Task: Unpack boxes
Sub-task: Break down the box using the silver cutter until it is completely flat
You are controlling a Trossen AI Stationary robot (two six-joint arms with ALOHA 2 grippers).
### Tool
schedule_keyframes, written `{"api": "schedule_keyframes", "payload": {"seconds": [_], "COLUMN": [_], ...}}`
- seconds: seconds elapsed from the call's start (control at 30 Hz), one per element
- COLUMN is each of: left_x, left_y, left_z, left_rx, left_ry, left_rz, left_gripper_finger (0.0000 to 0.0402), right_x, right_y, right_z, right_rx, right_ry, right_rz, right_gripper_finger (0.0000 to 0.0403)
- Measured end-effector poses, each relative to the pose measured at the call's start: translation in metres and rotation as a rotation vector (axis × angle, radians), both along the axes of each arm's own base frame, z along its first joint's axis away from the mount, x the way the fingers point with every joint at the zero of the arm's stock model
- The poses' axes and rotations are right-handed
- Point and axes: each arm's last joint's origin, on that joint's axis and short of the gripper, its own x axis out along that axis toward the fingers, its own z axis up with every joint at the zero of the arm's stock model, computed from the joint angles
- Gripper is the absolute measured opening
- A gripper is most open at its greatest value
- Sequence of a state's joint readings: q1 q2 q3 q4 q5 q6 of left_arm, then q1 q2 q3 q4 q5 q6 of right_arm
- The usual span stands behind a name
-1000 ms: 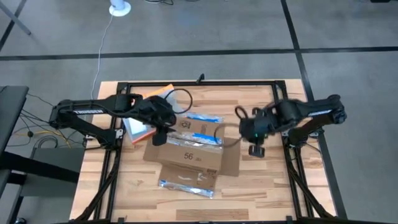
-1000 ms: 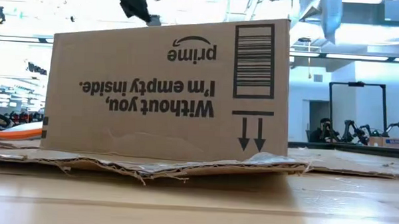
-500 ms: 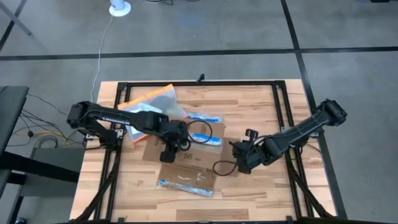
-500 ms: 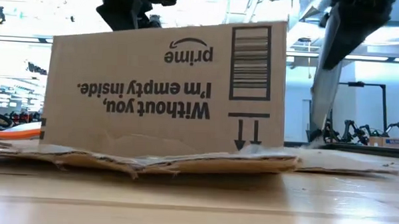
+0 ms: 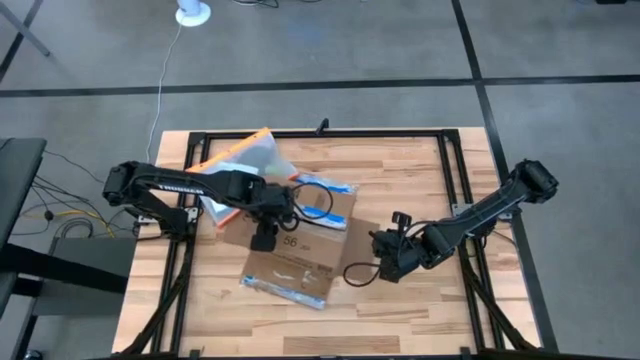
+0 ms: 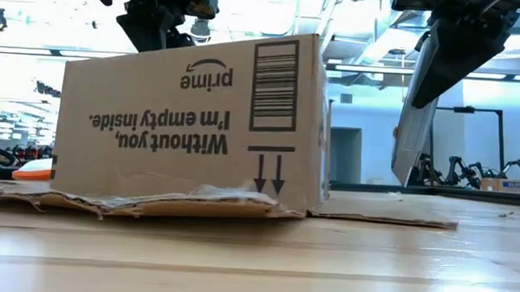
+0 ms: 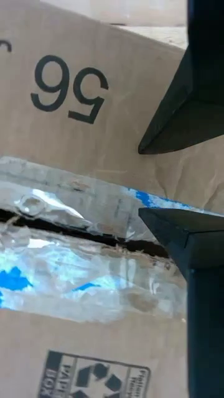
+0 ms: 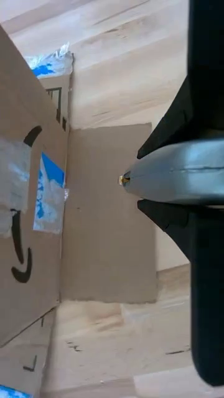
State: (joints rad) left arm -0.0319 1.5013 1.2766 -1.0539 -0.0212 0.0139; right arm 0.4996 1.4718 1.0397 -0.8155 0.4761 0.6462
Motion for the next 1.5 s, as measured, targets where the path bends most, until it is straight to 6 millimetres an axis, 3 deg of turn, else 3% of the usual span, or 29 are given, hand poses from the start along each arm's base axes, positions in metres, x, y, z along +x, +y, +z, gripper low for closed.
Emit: {"api": "schedule_keyframes", "payload": {"seconds": [0.2,0.37,0.6,0.73,0.97,1.23,1.33,1.5], "left_x": [-0.001,-0.001,0.001,-0.002,-0.003,0.003,0.004,0.003], "left_y": [0.002,0.002,0.002,-0.001,-0.006,-0.022,-0.032,-0.045], "left_z": [0.001,0.013,0.039,0.05,0.056,0.059,0.06,0.061], "left_rx": [-0.016,-0.02,-0.027,-0.028,-0.02,-0.018,-0.02,-0.045], "left_ry": [0.01,-0.001,-0.054,-0.05,-0.057,-0.138,-0.161,-0.171], "left_rz": [0.067,0.09,0.092,0.082,0.03,-0.061,-0.103,-0.099], "left_gripper_finger": [0.0135,0.0135,0.0135,0.0135,0.0135,0.0135,0.0135,0.0135], "right_x": [0.004,0.01,0.016,0.013,-0.016,-0.03,-0.037,-0.043], "right_y": [-0.004,-0.009,-0.017,-0.013,0.012,0.063,0.075,0.092], "right_z": [-0.001,0.001,0.015,0.031,0.045,0.035,0.023,-0.015], "right_rx": [0.004,0.007,-0.033,0.074,0.221,0.449,0.45,0.384], "right_ry": [-0.006,-0.036,-0.002,0.04,0.15,-0.067,-0.058,-0.002], "right_rz": [-0.02,-0.015,0.021,-0.016,-0.254,-0.397,-0.432,-0.479], "right_gripper_finger": [0.0137,0.0182,0.0196,0.0192,0.0185,0.0184,0.0183,0.0183]}}
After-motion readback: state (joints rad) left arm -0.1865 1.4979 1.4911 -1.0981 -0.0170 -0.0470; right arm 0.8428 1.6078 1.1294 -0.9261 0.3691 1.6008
